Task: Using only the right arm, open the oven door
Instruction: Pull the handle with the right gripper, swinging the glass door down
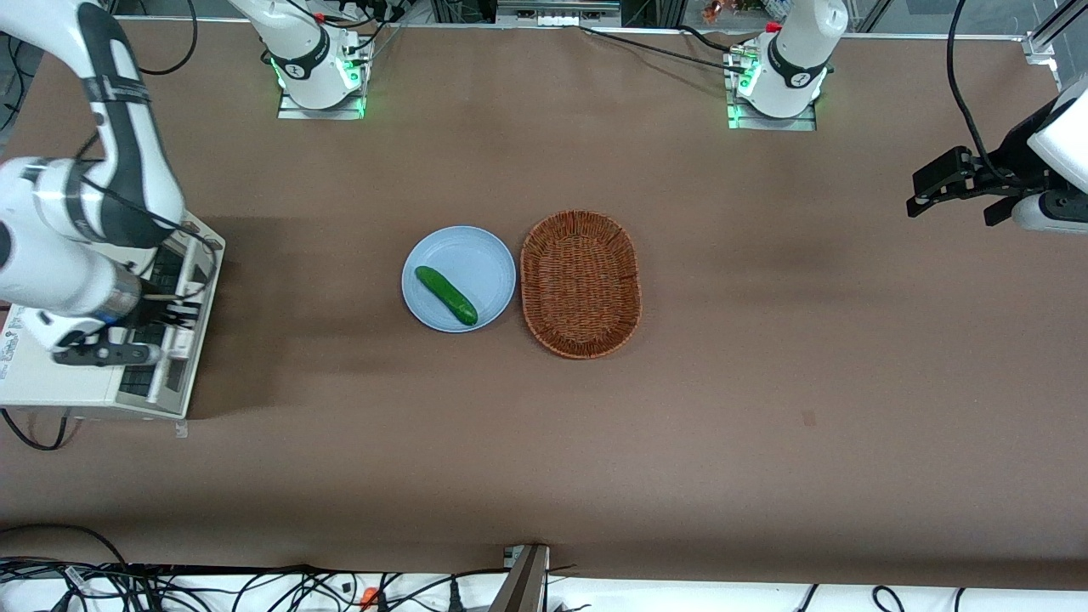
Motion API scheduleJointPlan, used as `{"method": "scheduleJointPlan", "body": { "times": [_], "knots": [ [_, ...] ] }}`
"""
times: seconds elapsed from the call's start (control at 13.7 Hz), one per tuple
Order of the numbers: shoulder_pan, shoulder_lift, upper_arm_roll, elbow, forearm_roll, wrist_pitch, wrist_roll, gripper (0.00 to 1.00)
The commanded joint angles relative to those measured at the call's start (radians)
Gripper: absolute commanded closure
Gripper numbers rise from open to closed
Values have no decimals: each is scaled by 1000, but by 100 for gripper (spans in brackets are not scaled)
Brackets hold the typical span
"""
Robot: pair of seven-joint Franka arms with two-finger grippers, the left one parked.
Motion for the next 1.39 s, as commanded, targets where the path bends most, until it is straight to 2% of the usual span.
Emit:
{"method": "scheduleJointPlan", "body": {
  "times": [0.0, 0.15, 0.37, 0.51, 0.73, 1.32],
  "knots": [
    [46, 123, -17, 35, -11, 133, 137, 100],
    [85, 157, -17, 50, -9, 150, 228, 100],
    [141, 208, -17, 65, 34, 225, 338, 85],
    [169, 228, -13, 101, 39, 229, 414, 43],
    [171, 197, 1, 124, 37, 178, 419, 0],
    [125, -169, 65, 113, 40, -190, 132, 0]
  ]
}}
